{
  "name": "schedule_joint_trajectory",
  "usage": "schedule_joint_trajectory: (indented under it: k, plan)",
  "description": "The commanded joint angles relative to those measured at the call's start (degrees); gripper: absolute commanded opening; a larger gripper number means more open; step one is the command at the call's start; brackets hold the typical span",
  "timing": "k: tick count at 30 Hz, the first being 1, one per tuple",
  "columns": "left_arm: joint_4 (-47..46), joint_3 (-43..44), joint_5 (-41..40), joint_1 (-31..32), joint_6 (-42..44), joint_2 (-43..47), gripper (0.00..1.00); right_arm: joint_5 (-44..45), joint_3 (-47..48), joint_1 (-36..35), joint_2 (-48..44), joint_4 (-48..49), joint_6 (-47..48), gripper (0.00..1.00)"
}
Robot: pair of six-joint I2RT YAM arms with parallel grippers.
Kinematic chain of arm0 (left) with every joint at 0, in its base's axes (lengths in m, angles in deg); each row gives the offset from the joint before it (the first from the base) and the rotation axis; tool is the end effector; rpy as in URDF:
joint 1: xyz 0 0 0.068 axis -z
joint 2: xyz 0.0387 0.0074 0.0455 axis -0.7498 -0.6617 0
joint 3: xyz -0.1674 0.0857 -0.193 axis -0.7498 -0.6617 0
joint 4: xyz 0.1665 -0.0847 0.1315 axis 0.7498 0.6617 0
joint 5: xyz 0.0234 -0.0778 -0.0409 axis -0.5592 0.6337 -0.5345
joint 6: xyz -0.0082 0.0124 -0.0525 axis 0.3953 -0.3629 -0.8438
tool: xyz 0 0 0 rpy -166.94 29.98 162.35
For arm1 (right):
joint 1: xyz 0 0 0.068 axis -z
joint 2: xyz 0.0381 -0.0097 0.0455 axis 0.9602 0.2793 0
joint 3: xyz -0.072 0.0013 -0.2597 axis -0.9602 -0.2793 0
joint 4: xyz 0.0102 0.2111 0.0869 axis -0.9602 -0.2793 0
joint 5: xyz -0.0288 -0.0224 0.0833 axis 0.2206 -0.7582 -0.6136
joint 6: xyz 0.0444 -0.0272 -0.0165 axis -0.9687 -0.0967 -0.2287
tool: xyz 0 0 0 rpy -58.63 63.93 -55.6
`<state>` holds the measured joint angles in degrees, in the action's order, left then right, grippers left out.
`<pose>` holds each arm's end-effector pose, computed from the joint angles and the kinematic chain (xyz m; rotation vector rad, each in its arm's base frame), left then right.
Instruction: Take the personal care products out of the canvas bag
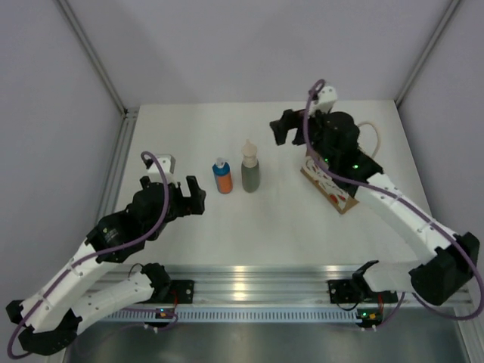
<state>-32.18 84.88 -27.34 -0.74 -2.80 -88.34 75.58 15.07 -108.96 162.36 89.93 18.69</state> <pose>0.0780 -0.0585 0.3526 0.0045 2.0141 -0.3056 0.2354 0.1640 0.3922 -0.3430 1.6566 0.5547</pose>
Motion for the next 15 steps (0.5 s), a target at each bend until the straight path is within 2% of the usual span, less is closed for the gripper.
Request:
schedule_joint_trajectory:
  k: [1,4,5,8,10,14,15]
  plan:
    - [-1.04,1.36,3.04,-0.11,-2.44,-2.0,0.98,10.84,-2.97,5.63,-9.03,-9.2,-8.41,0.99]
    - [-4.63,2.25,8.83,-0.11,-5.35,-6.56,0.98,14.36,-9.02,11.87,-15.54,-12.63,-15.02,1.0]
    - [-8.04,2.6,13.47,-0.02,-6.13,-9.36,0.98,15.07,-10.26,14.58,-17.12,-12.98,-15.48,0.99]
    - [-13.75,3.74,20.08,-0.02,-8.16,-15.77,0.98,16.47,-13.35,18.72,-22.4,-15.35,-14.44,1.0]
    - [-16.32,4.45,22.29,-0.02,-8.6,-19.04,0.98,17.79,-13.0,20.23,-22.76,-21.3,-12.07,1.0]
    - [-21.16,7.87,25.64,0.15,-9.48,-28.95,0.98,17.54,-13.26,24.1,-22.24,-29.14,-6.45,0.9]
    - [-22.21,10.31,26.17,0.42,-9.57,-30.55,0.98,17.27,-13.44,25.32,-21.71,-30.2,-5.13,0.84]
